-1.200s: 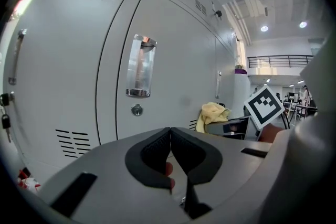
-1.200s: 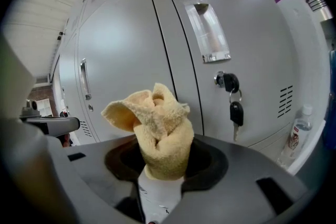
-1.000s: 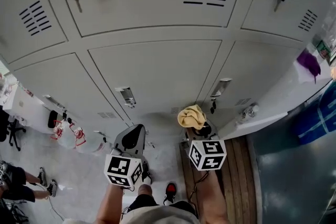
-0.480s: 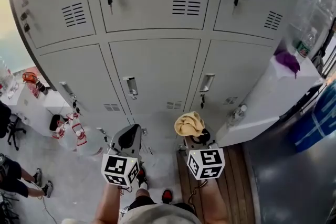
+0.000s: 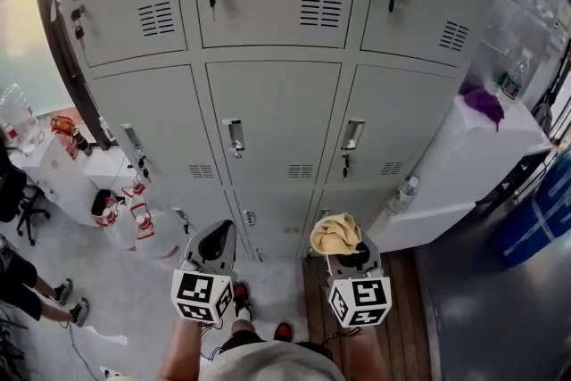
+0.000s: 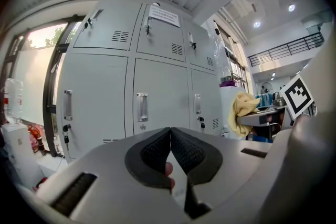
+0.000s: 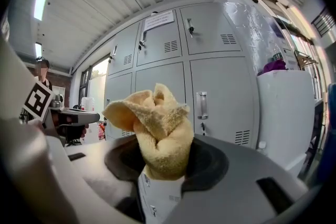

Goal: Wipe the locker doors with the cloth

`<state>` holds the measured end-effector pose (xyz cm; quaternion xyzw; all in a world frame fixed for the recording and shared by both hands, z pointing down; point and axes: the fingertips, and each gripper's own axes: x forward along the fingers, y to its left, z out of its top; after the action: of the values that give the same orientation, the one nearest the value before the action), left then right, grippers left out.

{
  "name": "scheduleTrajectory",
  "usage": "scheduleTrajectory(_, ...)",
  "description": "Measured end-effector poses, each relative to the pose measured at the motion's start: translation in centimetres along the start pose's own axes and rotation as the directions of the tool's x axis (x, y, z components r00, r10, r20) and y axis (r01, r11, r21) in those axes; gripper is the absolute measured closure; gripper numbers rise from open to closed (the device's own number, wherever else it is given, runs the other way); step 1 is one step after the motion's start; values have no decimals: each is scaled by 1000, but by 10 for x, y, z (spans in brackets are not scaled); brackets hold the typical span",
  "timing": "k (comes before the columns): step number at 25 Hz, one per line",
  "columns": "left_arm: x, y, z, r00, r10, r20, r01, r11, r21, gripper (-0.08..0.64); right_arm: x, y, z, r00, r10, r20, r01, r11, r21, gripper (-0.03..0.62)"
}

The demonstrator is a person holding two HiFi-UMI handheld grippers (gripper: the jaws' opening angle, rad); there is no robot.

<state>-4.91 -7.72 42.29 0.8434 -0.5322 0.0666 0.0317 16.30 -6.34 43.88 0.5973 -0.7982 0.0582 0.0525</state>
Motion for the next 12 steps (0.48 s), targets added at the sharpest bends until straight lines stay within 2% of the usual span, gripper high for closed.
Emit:
scheduleTrajectory(7,-12,-4,-7,1000,12,-10,-13,1000,-2,537,-13,-3,-10,1000,-17,-6,17,1000,13,410)
scheduleTrajectory(12,-13,-7,-5,1000,11,-4,-11,1000,-4,537,-13,2,-10,1000,1,-10,-1,1000,-1,410)
